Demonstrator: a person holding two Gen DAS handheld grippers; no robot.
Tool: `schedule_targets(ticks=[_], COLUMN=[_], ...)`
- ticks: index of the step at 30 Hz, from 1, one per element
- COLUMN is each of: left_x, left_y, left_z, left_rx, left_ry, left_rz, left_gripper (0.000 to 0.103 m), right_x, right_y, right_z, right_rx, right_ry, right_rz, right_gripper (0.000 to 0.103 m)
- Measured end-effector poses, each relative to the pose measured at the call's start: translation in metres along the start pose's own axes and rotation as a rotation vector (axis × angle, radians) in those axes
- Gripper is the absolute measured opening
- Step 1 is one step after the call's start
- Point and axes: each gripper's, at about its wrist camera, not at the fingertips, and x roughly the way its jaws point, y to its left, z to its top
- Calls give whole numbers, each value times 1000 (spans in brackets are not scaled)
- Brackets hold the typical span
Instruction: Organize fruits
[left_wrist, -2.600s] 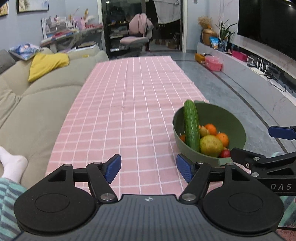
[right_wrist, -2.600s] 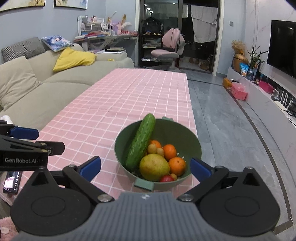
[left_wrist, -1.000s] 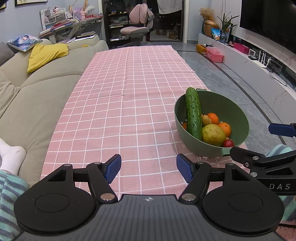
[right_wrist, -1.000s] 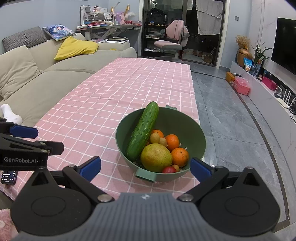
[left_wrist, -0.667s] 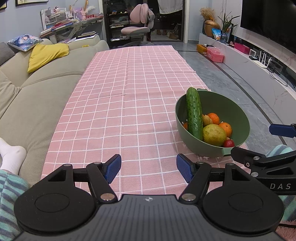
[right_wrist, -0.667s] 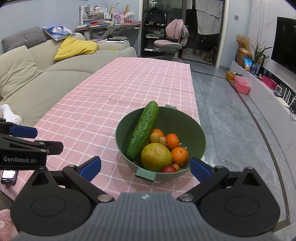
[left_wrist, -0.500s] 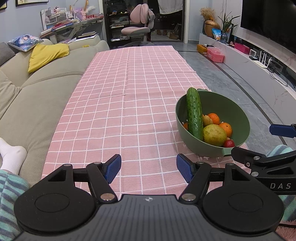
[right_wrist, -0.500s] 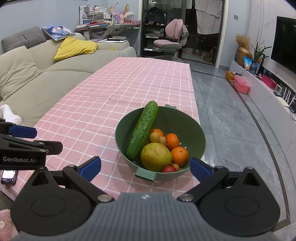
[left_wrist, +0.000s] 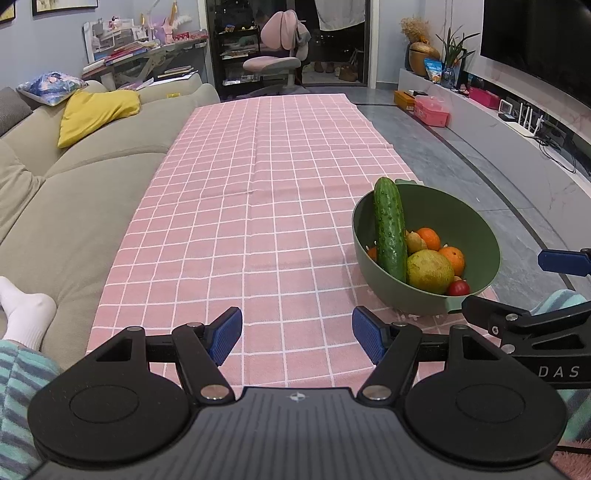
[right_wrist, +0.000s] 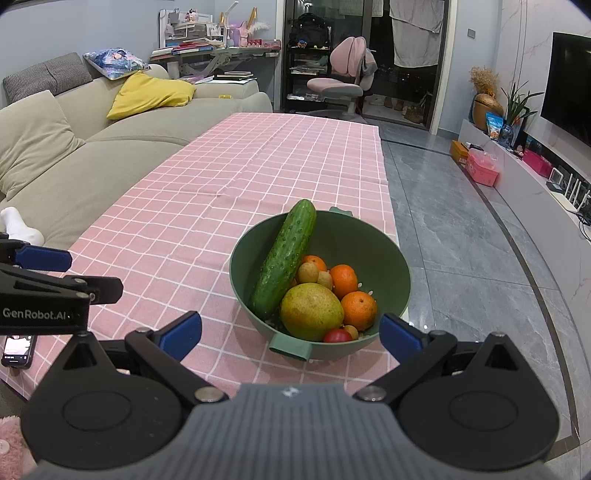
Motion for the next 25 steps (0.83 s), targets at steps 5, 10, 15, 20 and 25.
schedule_targets(ticks=[5, 10, 15, 20, 25], left_x=[-2, -2, -2, -3, -4], left_y=[-2, -2, -3, -3, -2], left_z=[1, 1, 1, 1, 2], left_rx=[0, -1, 7, 6, -6], left_ry=[-6, -11, -12, -18, -24], left_rz=[13, 22, 18, 18, 11], left_gripper=[80, 80, 79, 79, 80], right_x=[2, 2, 2, 1, 3], right_y=[0, 0, 0, 0, 0], right_z=[-1, -1, -1, -1, -2], right_rx=[3, 2, 2, 2, 3], right_ry=[4, 4, 4, 4, 8], right_rz=[0, 0, 0, 0, 1], right_gripper=[99, 99, 99, 99, 99])
